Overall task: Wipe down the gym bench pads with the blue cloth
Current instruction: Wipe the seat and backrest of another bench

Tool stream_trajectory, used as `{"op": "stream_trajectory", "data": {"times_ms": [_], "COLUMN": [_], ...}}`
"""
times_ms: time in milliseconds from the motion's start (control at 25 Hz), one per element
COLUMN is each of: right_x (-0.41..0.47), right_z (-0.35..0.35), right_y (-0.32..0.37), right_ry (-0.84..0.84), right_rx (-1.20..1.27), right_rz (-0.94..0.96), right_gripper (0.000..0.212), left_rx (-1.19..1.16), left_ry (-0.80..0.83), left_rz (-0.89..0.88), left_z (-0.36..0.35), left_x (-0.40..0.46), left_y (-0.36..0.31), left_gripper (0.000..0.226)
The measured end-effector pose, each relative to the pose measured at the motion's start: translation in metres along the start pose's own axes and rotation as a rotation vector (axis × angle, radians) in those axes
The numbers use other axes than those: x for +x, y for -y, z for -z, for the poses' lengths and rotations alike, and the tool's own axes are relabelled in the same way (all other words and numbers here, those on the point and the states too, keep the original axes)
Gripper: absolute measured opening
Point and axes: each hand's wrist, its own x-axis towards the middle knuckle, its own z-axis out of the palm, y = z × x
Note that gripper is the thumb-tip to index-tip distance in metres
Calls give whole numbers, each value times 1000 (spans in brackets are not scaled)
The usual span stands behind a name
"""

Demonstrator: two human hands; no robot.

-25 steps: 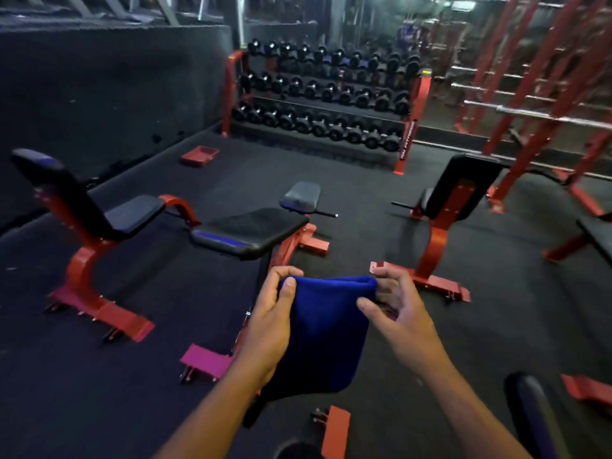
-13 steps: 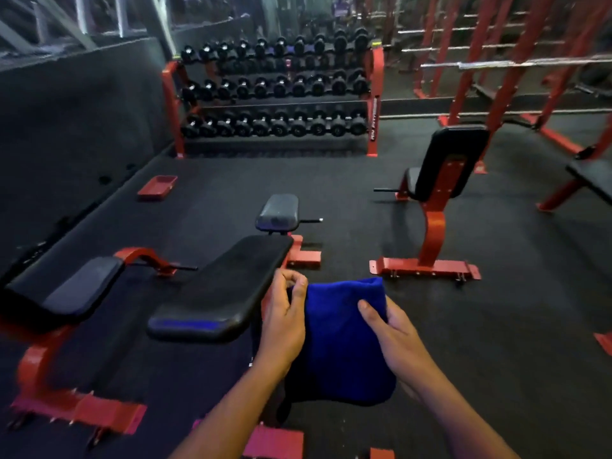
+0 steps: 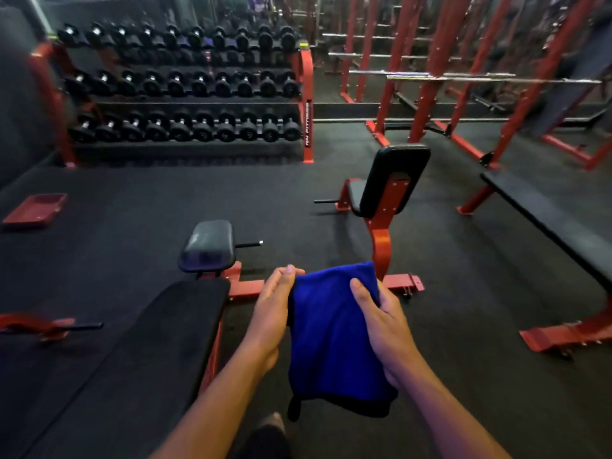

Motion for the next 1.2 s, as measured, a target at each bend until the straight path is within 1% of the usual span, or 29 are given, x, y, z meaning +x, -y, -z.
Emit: {"op": "stream_trajectory", "data": {"times_ms": [80,160,280,360,440,520,680,760,880,960,1040,1160,1200], "right_x": [57,111,197,247,295,333,428,484,565,617,668,734,755], "right_z": [-10,-27,-59,-72,-74,-72,-63,-51,-29,-17,-6,10,16], "right_y": [5,14,36,57,63,62,54,53,55,58,69,81,82], "right_ry": [-46,-46,-25,19,-36,-106,-215,-271,-393,-467,-511,-616,-655], "right_rx": [8,4,-14,-27,-11,58,140,161,174,182,205,257,274], "right_rz": [-15,-38,-55,-57,-76,-109,-164,-159,-130,-122,-105,-96,-85], "right_gripper": [26,26,23,22,22,25,34,37,38,37,32,26,26], "left_rx": [-79,-154,-180,-163,-123,-59,58,108,223,345,439,484,488], "left_ry": [105,180,203,239,277,294,291,367,450,529,588,619,657], "left_rz": [72,124,180,153,167,170,189,171,105,87,42,12,18], "left_z": [7,22,44,50,48,34,-17,-42,-67,-71,-75,-91,-102], "left_x": [59,115,205,261,322,370,473,530,622,689,751,822,840], "left_y": [0,-2,-18,-33,-39,-51,-60,-62,-63,-63,-73,-82,-83], "left_gripper": [36,40,38,32,27,21,26,25,17,22,26,27,28]}}
